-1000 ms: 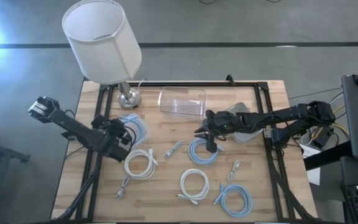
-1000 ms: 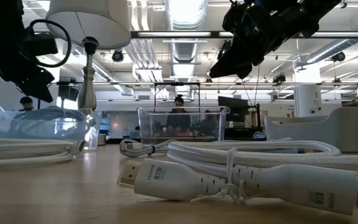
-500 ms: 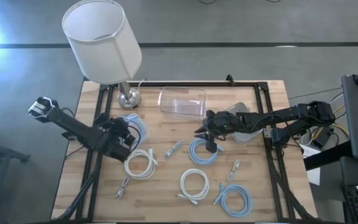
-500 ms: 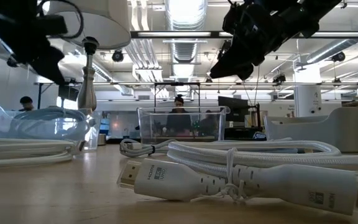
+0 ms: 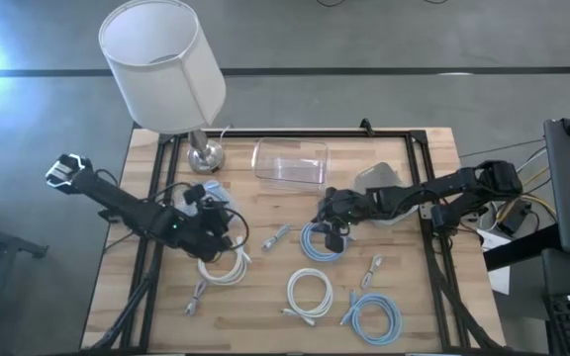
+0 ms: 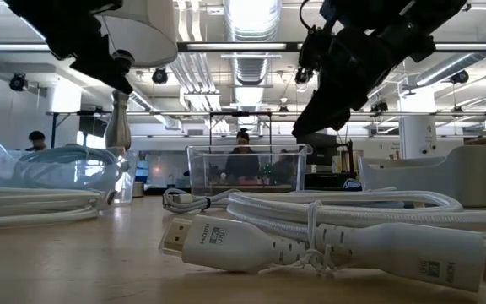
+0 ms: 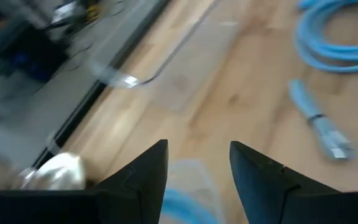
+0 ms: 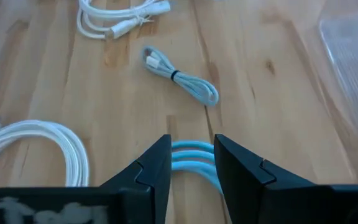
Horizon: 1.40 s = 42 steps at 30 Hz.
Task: Pick & Place USB Port
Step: Put the top light blue HDMI cable into the white bin
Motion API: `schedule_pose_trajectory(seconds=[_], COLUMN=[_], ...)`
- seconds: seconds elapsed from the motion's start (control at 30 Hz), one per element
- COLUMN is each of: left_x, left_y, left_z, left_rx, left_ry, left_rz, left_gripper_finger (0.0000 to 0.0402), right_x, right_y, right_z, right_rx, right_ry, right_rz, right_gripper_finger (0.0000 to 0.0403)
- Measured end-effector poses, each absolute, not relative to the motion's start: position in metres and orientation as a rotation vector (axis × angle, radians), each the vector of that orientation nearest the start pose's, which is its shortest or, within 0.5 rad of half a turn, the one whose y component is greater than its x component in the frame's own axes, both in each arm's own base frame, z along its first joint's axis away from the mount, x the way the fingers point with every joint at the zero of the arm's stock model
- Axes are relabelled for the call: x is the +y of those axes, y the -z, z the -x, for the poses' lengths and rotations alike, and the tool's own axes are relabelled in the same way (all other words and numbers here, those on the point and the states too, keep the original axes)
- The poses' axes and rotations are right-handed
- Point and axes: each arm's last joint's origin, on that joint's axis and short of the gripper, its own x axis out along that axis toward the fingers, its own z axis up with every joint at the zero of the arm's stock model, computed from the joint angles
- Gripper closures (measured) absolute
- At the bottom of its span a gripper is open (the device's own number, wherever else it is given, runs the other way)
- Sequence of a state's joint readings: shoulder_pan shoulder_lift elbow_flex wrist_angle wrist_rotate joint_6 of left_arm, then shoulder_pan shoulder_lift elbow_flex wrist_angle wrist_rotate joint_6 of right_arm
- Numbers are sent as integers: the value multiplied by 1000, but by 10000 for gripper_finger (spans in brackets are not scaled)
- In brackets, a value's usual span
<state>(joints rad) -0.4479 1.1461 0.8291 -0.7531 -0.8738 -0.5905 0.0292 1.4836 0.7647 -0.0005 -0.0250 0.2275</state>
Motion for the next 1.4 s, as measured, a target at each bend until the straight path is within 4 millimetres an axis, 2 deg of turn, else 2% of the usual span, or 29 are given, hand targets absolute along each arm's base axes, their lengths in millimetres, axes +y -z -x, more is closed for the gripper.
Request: schedule_pose_trajectory(seconds=[0.23,0.37,0.5,0.73,0.9,1.4], left_x=[-76,-81,-85,-83,-83,-83], left_y=[-253,-245,-234,-210,-202,-200], left_z=[-204,-210,-216,-219,-220,-219], left_rx=[672,650,565,507,492,496], left_ry=[-429,-299,-195,-187,-185,-193], left_rz=[-103,-86,-41,12,22,33], left_gripper_finger=[225,225,225,225,225,225], right_x=[8,5,5,5,4,6], right_y=[-177,-171,-164,-141,-128,-136], right_z=[-286,-278,-277,-283,-287,-295], right_rx=[842,928,968,1040,1072,1057], right_ry=[103,208,232,255,284,268], right_rz=[-249,-214,-218,-224,-210,-215], right_gripper_finger=[273,273,273,275,275,275])
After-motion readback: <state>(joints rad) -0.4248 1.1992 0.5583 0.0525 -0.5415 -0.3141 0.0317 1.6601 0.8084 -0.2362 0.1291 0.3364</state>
